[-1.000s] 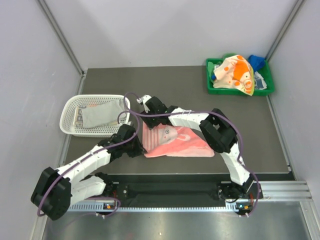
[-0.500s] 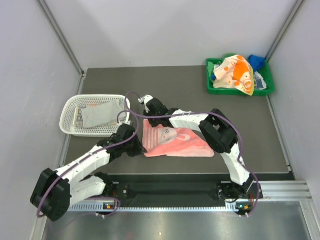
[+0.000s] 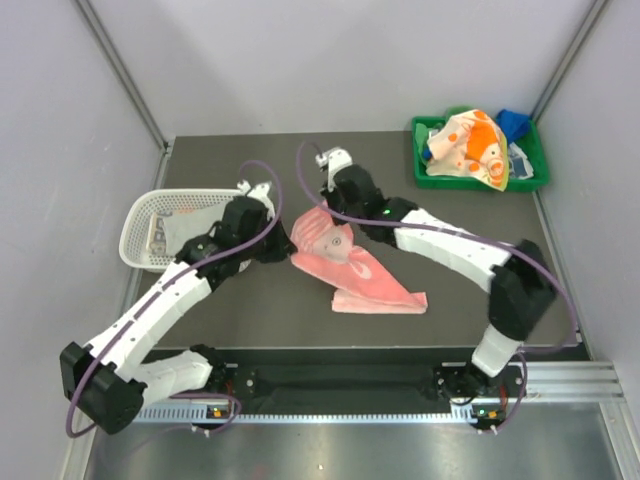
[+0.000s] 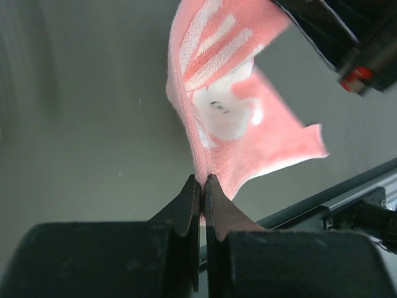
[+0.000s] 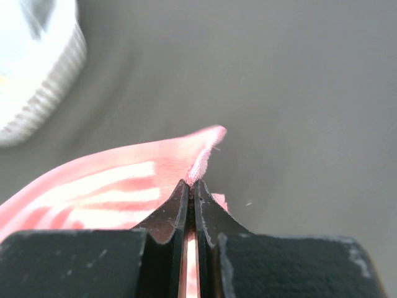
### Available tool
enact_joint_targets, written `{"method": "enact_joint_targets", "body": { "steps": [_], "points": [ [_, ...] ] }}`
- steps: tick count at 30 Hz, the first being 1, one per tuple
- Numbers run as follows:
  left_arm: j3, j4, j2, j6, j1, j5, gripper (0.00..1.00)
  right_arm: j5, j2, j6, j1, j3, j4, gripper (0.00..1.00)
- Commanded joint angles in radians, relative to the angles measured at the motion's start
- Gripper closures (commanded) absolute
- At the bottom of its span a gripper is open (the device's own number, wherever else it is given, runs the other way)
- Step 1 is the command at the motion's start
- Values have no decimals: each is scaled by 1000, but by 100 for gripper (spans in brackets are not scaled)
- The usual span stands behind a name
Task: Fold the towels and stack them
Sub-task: Flatten out the crumpled towel
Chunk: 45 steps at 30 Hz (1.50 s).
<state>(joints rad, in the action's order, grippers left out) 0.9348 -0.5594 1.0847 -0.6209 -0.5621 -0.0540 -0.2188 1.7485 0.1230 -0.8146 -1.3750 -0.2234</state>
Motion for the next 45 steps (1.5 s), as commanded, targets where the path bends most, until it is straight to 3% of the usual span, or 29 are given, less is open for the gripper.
{"method": "enact_joint_targets", "body": {
  "steps": [1,12,20,27,37,39,40,41,43,45],
  "points": [
    [194,-73,4,183,4,-24,100,-74,-217,-22,0,-61,-22,100],
    [588,-71,-77,366,2,-309,100,-47,-679,-91,-24,-113,-54,100],
    [792,4,-69,336,2,-480,100,18,-837,-85,-43,-162,-59,100],
    [891,23,-37,283,2,-500,100,38,-919,-60,-43,-171,-79,100],
    [734,50,67,274,28,-285,100,-168,-782,-89,-17,-33,-56,100],
    [676,128,159,235,88,-364,100,-104,-700,-44,113,-13,-53,100],
    [653,166,194,204,169,-406,100,71,-669,-8,185,16,-48,100],
    [635,240,274,176,203,-488,100,147,-602,54,309,40,7,100],
    [613,288,361,168,257,-483,100,261,-508,85,386,97,79,100],
    [647,375,528,150,303,-464,100,291,-316,101,449,52,140,100]
  ]
}}
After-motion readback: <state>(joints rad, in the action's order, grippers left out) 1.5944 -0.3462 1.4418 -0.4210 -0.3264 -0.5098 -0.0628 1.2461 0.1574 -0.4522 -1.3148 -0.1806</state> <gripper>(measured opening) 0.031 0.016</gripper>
